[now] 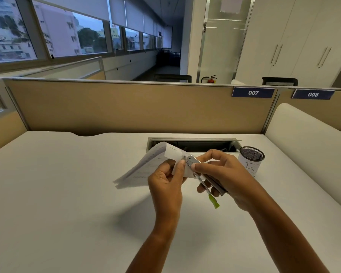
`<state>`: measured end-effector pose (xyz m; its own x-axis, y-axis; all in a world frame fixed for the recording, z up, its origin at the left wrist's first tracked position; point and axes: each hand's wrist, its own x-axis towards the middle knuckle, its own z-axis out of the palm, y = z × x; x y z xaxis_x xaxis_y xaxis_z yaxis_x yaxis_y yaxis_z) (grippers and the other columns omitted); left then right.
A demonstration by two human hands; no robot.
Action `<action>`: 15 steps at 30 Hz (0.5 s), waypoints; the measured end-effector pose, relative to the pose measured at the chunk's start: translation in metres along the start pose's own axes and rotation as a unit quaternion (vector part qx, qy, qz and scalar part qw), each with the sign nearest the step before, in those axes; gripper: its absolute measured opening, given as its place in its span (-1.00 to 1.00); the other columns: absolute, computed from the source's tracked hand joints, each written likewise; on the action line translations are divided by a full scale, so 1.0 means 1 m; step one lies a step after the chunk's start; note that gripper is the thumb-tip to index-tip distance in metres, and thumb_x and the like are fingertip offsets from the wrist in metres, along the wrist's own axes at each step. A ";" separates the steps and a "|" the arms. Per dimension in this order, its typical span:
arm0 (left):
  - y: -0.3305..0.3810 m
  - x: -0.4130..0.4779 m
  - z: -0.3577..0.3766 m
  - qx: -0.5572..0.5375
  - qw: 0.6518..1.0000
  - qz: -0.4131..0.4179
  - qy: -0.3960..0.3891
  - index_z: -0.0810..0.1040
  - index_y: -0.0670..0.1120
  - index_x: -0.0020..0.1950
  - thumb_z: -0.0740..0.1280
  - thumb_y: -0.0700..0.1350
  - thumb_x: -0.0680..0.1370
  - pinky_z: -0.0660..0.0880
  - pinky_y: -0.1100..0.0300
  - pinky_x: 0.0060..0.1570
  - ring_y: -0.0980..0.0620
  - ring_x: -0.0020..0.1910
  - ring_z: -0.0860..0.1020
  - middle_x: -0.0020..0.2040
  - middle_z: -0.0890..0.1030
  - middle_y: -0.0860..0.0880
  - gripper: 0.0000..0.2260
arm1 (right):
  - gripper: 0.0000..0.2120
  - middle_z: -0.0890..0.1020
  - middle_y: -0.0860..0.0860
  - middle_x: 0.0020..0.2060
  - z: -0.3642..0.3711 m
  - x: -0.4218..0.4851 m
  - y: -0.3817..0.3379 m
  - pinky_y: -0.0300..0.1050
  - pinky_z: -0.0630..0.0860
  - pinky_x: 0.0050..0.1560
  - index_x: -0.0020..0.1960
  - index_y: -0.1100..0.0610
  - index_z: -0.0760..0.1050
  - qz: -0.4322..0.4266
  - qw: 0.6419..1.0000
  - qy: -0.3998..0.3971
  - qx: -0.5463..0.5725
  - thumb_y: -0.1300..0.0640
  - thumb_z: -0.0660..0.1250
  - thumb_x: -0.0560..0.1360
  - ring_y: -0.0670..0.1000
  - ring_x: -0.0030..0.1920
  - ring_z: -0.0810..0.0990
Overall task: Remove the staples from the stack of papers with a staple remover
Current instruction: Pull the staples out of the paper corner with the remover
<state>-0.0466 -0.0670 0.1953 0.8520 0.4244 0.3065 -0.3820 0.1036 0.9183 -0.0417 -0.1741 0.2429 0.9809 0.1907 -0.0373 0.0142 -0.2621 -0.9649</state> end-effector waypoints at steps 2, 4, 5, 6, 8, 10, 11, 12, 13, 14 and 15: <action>-0.002 -0.001 0.000 0.034 0.999 0.026 0.002 0.48 0.12 -0.19 0.33 -0.21 0.42 0.49 0.51 -0.31 0.23 -0.24 0.54 -0.21 0.52 0.23 -0.80 | -0.92 0.62 0.03 -0.29 0.001 0.000 -0.001 -0.38 0.43 -0.59 -0.17 0.10 0.44 0.002 1.000 0.001 0.002 0.13 0.32 0.45 -0.09 -0.53 0.62; -0.005 -0.002 0.000 0.066 0.997 0.049 0.004 0.50 0.04 -0.11 0.33 -0.21 0.41 0.47 0.53 -0.28 0.27 -0.23 0.53 -0.20 0.51 0.24 -0.85 | -0.92 0.62 0.02 -0.32 0.001 -0.001 -0.002 -0.39 0.41 -0.60 -0.18 0.11 0.44 0.005 1.000 0.004 0.014 0.14 0.32 0.45 -0.09 -0.54 0.61; -0.006 -0.002 0.000 0.079 0.995 0.058 0.009 0.50 0.00 -0.08 0.33 -0.20 0.41 0.45 0.54 -0.29 0.28 -0.23 0.52 -0.19 0.52 0.24 -0.86 | -0.92 0.62 0.02 -0.33 0.002 -0.002 -0.002 -0.38 0.41 -0.61 -0.17 0.12 0.44 0.007 1.000 0.005 0.021 0.14 0.32 0.45 -0.09 -0.54 0.61; -0.007 -0.002 0.000 0.087 0.994 0.064 0.014 0.51 -0.01 -0.08 0.33 -0.20 0.41 0.44 0.55 -0.29 0.29 -0.24 0.52 -0.18 0.52 0.22 -0.86 | -0.93 0.63 0.02 -0.33 0.002 -0.003 -0.003 -0.38 0.40 -0.61 -0.16 0.13 0.45 0.008 1.000 0.005 0.029 0.15 0.32 0.45 -0.08 -0.54 0.61; -0.009 -0.002 -0.001 0.097 0.993 0.072 0.020 0.51 -0.01 -0.12 0.34 -0.19 0.41 0.44 0.53 -0.30 0.25 -0.27 0.54 -0.20 0.54 0.18 -0.90 | -0.94 0.65 0.04 -0.30 0.002 -0.005 -0.003 -0.38 0.40 -0.62 -0.12 0.15 0.46 0.006 0.999 0.004 0.049 0.16 0.31 0.46 -0.08 -0.55 0.61; -0.011 -0.002 -0.001 0.102 0.991 0.077 0.031 0.55 -0.06 -0.13 0.34 -0.18 0.40 0.48 0.52 -0.34 0.20 -0.28 0.56 -0.21 0.58 0.10 -0.92 | -0.95 0.66 0.06 -0.29 0.004 -0.006 -0.003 -0.38 0.39 -0.63 -0.11 0.14 0.47 0.004 0.997 0.009 0.071 0.17 0.31 0.46 -0.08 -0.55 0.60; -0.012 -0.002 -0.001 0.104 0.990 0.082 0.040 0.58 -0.11 -0.11 0.35 -0.19 0.40 0.49 0.53 -0.32 0.19 -0.28 0.57 -0.20 0.60 0.07 -0.90 | -0.97 0.65 0.07 -0.29 0.006 -0.007 -0.003 -0.38 0.39 -0.63 -0.12 0.13 0.47 0.005 0.997 0.013 0.080 0.17 0.30 0.46 -0.08 -0.55 0.60; -0.014 -0.002 -0.001 0.107 0.989 0.092 0.049 0.59 -0.16 -0.09 0.35 -0.19 0.39 0.48 0.55 -0.29 0.18 -0.27 0.57 -0.20 0.61 0.03 -0.87 | -0.98 0.65 0.07 -0.30 0.008 -0.007 -0.002 -0.38 0.38 -0.64 -0.13 0.12 0.47 0.007 0.996 0.018 0.087 0.17 0.30 0.46 -0.08 -0.56 0.60; -0.014 -0.002 0.000 0.111 0.987 0.104 0.056 0.59 -0.20 -0.08 0.36 -0.21 0.39 0.47 0.57 -0.27 0.19 -0.27 0.57 -0.20 0.61 0.02 -0.86 | -0.98 0.65 0.07 -0.30 0.009 -0.007 -0.002 -0.38 0.38 -0.64 -0.14 0.11 0.47 0.009 0.995 0.020 0.093 0.17 0.30 0.47 -0.08 -0.56 0.59; -0.014 -0.002 0.000 0.118 0.984 0.118 0.060 0.60 -0.22 -0.09 0.36 -0.22 0.39 0.45 0.60 -0.26 0.22 -0.28 0.55 -0.20 0.60 0.01 -0.86 | -0.97 0.65 0.07 -0.30 0.011 -0.007 -0.002 -0.37 0.38 -0.64 -0.15 0.11 0.47 0.010 0.995 0.021 0.097 0.18 0.30 0.47 -0.09 -0.57 0.59; -0.014 -0.002 0.000 0.125 0.982 0.129 0.065 0.59 -0.24 -0.10 0.36 -0.24 0.38 0.43 0.62 -0.26 0.24 -0.29 0.54 -0.21 0.60 0.01 -0.87 | -0.97 0.65 0.06 -0.32 0.012 -0.007 -0.002 -0.37 0.38 -0.64 -0.15 0.11 0.47 0.012 0.995 0.021 0.101 0.18 0.29 0.47 -0.09 -0.57 0.59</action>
<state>-0.0427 -0.0690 0.1817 0.6801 0.5199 0.5169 -0.4655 -0.2384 0.8523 -0.0508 -0.1636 0.2420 0.9879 0.1457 -0.0534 -0.0434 -0.0706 -0.9966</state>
